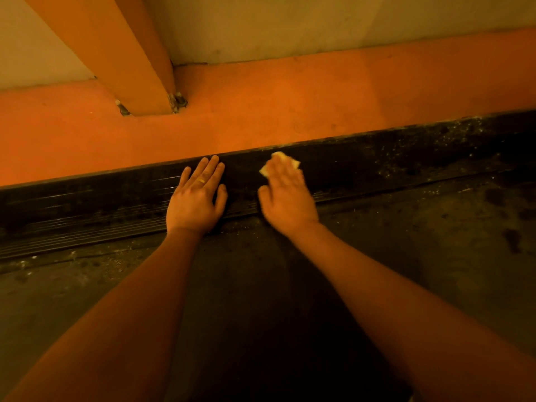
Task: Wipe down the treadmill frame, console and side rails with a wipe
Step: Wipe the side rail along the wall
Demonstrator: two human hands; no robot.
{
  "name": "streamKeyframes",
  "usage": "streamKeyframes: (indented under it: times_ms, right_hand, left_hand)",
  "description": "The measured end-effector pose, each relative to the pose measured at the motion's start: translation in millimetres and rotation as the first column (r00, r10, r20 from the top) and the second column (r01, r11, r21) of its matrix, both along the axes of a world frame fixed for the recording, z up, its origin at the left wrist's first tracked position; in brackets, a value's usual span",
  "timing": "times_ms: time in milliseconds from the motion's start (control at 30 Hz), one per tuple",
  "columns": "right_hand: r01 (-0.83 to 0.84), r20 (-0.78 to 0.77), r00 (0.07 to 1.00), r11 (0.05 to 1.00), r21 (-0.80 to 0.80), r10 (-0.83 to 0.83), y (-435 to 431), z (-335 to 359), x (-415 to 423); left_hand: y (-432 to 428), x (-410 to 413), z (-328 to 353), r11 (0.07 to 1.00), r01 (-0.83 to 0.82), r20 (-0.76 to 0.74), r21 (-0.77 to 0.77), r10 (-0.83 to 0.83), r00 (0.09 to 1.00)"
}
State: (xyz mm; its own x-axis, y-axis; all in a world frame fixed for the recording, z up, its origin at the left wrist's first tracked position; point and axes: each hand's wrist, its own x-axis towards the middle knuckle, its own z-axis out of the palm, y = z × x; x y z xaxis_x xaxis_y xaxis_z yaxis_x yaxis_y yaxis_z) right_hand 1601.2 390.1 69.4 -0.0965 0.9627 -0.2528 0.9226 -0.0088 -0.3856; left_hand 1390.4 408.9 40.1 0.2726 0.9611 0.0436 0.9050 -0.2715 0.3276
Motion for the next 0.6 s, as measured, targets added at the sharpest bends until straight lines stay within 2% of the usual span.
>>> streamKeyframes:
  times_ms: [100, 200, 367, 600]
  right_hand:
    - [-0.200, 0.057, 0.978, 0.979, -0.027, 0.202, 11, 2, -23]
    - [-0.312, 0.101, 0.944, 0.949, -0.046, 0.315, 25, 2, 1]
    - [-0.277, 0.161, 0.943, 0.956, -0.095, 0.290, 37, 8, 81]
    - [-0.326, 0.223, 0.903, 0.924, -0.200, 0.367, 32, 16, 175]
  left_hand:
    - [1, 0, 0, 1.000, 0.006, 0.004, 0.005, -0.006, 1.000]
    - [0, 0, 0, 1.000, 0.002, 0.009, 0.003, -0.002, 1.000]
    - [-1, 0, 2, 1.000, 0.004, 0.014, -0.017, -0.004, 1.000]
    - [-1, 0, 6, 0.999, 0.006, 0.009, -0.045, -0.006, 1.000]
